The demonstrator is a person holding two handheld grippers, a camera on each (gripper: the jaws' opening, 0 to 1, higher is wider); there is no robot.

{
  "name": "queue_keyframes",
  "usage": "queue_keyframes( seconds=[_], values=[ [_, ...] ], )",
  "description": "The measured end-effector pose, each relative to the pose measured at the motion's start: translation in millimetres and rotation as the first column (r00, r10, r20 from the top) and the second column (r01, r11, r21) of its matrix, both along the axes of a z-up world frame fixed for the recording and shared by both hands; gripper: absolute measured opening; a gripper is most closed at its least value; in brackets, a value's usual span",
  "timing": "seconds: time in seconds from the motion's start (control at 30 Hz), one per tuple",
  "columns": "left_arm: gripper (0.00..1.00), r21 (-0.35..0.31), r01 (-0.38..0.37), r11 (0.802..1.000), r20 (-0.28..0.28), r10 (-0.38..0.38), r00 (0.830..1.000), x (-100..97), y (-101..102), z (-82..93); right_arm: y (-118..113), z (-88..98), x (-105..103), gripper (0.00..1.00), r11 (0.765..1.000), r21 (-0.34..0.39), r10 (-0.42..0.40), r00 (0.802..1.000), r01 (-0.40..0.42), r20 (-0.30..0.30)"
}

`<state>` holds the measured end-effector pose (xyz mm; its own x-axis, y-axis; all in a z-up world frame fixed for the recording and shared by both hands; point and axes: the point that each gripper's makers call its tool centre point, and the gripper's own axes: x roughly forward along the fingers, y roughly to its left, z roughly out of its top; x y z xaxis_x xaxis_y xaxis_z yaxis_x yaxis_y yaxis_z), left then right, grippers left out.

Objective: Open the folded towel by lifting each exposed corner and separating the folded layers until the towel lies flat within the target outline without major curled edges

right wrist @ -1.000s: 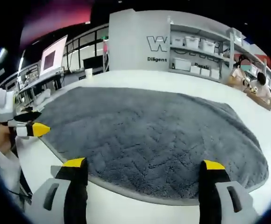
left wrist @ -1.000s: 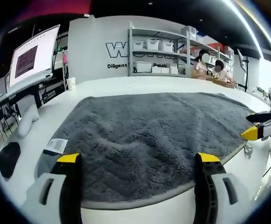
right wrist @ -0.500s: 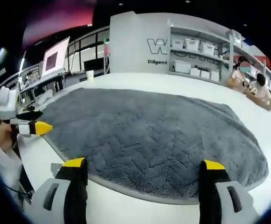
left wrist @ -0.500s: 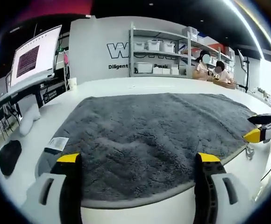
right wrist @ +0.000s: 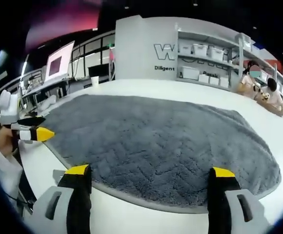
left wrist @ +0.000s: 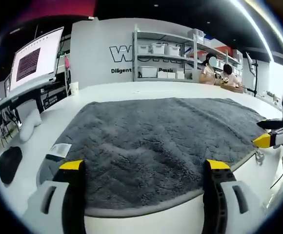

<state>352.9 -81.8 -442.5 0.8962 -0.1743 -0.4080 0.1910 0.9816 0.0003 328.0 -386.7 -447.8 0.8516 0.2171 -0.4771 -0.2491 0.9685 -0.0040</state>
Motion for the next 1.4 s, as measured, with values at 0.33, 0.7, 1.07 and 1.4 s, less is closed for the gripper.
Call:
queue_keyframes(
  seconds=[0.33, 0.7, 1.07, 1.4],
  values=[
    [0.99, 0.001, 0.009, 1.000, -0.003, -0.009, 1.000, -4.6, 1.0, 0.3, 0.9, 0.0, -2.2, 1.00, 1.000, 0.000, 0.010, 1.000, -0.010, -0.006],
    [0.99, 0.023, 0.049, 0.999, -0.027, -0.048, 0.998, -4.3, -2.0, 3.4, 1.9, 0.6, -4.6, 1.00, 1.000, -0.003, 0.025, 0.999, -0.025, -0.034],
    [0.98, -0.058, 0.110, 0.992, 0.033, -0.108, 0.994, 15.4, -6.2, 40.7, 4.7, 29.8, 7.0, 0.99, 0.991, 0.068, 0.117, 0.993, -0.117, 0.009],
    [0.96, -0.082, 0.133, 0.988, 0.007, -0.133, 0.991, 22.9, -15.4, 33.2, -62.8, 80.5, 51.3, 0.87, 0.983, 0.107, 0.136, 0.984, -0.148, 0.118]
  ],
)
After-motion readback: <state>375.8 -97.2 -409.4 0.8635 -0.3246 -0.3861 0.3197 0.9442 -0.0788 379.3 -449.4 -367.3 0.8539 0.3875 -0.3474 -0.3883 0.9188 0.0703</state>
